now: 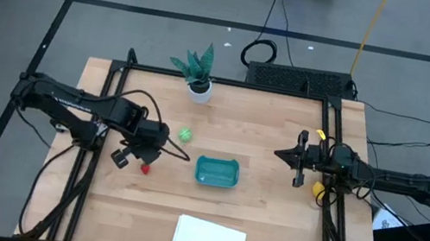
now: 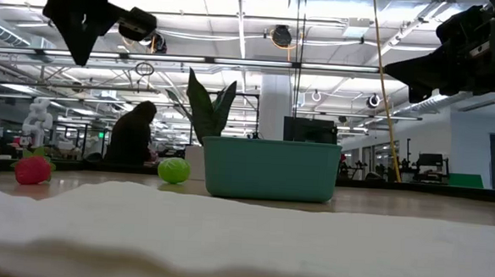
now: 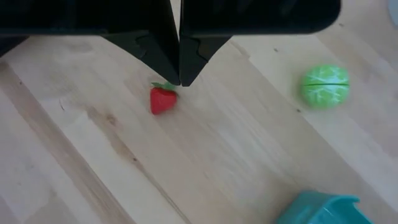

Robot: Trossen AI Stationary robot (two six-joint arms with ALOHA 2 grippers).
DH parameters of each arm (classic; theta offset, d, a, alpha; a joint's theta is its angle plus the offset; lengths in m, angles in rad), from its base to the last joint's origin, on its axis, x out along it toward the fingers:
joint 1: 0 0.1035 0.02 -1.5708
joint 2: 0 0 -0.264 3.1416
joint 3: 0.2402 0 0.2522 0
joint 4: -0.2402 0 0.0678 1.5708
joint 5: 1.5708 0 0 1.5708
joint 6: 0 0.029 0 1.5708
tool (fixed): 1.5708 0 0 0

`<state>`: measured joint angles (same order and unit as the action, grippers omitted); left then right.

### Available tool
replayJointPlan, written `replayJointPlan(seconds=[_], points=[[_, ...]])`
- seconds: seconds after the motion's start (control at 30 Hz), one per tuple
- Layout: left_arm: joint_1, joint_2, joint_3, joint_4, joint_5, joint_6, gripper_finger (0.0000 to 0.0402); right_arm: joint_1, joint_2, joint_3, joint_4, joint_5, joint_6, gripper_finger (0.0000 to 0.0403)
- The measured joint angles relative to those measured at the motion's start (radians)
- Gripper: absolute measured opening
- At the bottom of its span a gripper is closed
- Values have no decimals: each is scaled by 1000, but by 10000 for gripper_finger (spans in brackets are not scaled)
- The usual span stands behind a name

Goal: Pick and placing Produce into tupperware
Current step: Put the red strawberry into the blue container

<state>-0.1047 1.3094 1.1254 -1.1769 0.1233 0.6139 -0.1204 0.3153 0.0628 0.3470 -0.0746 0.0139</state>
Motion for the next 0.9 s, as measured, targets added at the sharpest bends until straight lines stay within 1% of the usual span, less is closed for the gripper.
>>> replayJointPlan(seconds=[0.23, 0.3, 0.43, 0.53, 0.8, 0.9], points=[[-4, 0, -31, -1, -19, -14, 1, 0, 0, 0, 0, 0, 0, 0], [-4, 0, -41, 3, -35, 23, 1, 0, 0, 0, 0, 0, 0, 0], [-3, 0, -68, 6, -66, 150, 1, 0, 0, 0, 0, 0, 0, 0], [-3, 0, -90, 21, -89, 187, 1, 0, 0, 0, 0, 0, 0, 0], [-3, 0, -104, 108, -100, 99, 3, 0, 0, 0, 0, 0, 0, 0], [-3, 0, -104, 112, -90, 90, 16, 0, 0, 0, 0, 0, 0, 0]])
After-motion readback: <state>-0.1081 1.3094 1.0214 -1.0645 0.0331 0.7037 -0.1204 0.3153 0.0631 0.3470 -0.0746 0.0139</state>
